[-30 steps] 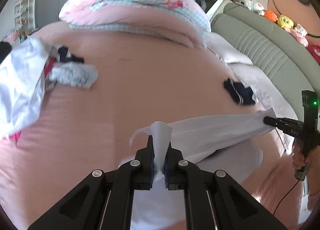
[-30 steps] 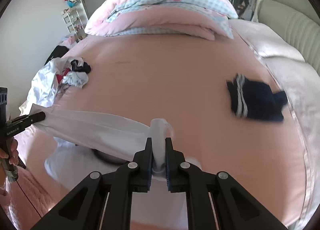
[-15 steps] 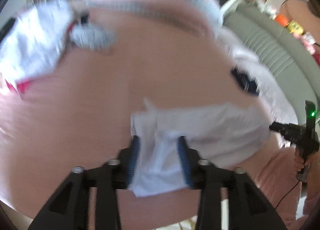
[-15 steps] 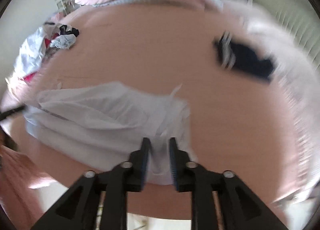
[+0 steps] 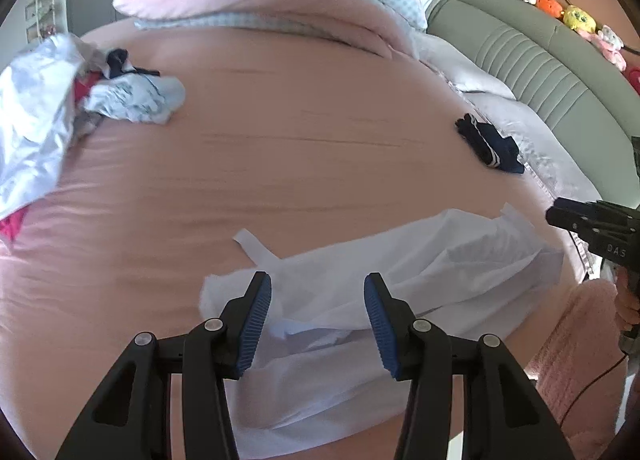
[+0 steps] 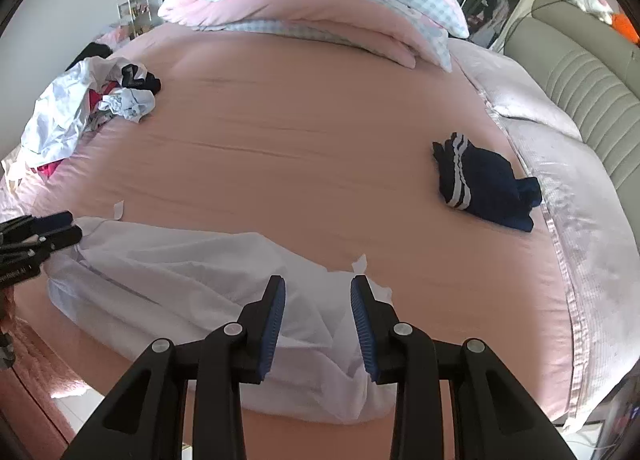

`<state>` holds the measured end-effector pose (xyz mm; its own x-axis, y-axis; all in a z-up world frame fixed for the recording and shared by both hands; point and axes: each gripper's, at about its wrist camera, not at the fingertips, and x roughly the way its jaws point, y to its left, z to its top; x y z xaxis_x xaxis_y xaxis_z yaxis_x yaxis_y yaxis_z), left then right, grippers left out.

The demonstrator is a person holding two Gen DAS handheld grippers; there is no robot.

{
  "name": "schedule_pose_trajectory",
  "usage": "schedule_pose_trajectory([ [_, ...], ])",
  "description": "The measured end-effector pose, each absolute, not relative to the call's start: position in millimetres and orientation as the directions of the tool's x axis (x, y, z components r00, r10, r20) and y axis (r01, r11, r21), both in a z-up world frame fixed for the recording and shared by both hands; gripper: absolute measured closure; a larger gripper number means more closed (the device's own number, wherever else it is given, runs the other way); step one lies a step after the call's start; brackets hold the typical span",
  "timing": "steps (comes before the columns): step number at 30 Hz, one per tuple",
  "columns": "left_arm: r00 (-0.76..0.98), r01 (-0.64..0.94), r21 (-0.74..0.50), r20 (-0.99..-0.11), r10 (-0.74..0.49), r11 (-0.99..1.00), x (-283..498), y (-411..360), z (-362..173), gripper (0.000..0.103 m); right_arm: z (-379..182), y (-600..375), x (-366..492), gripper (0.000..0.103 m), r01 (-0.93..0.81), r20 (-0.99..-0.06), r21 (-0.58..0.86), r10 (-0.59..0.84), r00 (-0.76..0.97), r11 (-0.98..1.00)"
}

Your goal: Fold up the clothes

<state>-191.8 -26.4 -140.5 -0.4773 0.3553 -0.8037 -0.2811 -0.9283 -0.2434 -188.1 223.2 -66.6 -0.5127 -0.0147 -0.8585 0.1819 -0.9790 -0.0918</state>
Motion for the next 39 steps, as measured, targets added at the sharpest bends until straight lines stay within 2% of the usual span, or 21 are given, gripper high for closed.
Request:
schedule_pose_trajectory([
  [8, -0.468, -0.314, -0.214, -0.813, 0.347, -0.925, -186.6, -9.4, -145.6, 0.058, -90.0, 213.7, -197.8, 0.07, 0.21, -0.887, -0.061, -0.044, -0.46, -0.976],
  [14, -0.469, -0.308, -0.132, -0.841, 0.271, -0.942, -185.2, -5.9, -153.9, 0.058, -102.0, 201.8, -192.8, 0.07, 0.222, -0.897, -0.092, -0.016, -0.441, -0.971],
  [19, -0.448, -0.278, -0.024, -0.881, 0.152, -0.96, -184.7, -6.1, -172.1, 0.058, -122.8, 196.4, -194.1, 0.07, 0.238, -0.907, -0.131, 0.02, -0.421, -0.962],
  [25, -0.401, -0.283, -0.028, -0.904, 0.145, -0.959, -173.4, -11.5, -172.8, 0.058, -153.7, 207.0, -185.8, 0.069, 0.254, -0.917, -0.172, 0.061, -0.394, -0.952],
  [29, -0.305, -0.279, -0.143, -0.924, 0.229, -0.95, -168.8, -26.2, -161.8, 0.058, -146.7, 214.2, -159.1, 0.066, 0.341, -0.908, -0.25, 0.097, -0.409, -0.906],
  [34, -0.38, -0.29, -0.168, -0.883, 0.275, -0.942, -161.2, -35.5, -133.8, 0.058, -127.1, 247.4, -143.9, 0.066, 0.265, -0.924, -0.102, -0.007, -0.383, -0.959],
  [39, -0.368, -0.334, -0.112, -0.899, 0.239, -0.936, -167.1, -11.8, -145.8, 0.058, -111.5, 237.8, -153.6, 0.065, 0.285, -0.906, 0.027, -0.144, -0.399, -0.958],
])
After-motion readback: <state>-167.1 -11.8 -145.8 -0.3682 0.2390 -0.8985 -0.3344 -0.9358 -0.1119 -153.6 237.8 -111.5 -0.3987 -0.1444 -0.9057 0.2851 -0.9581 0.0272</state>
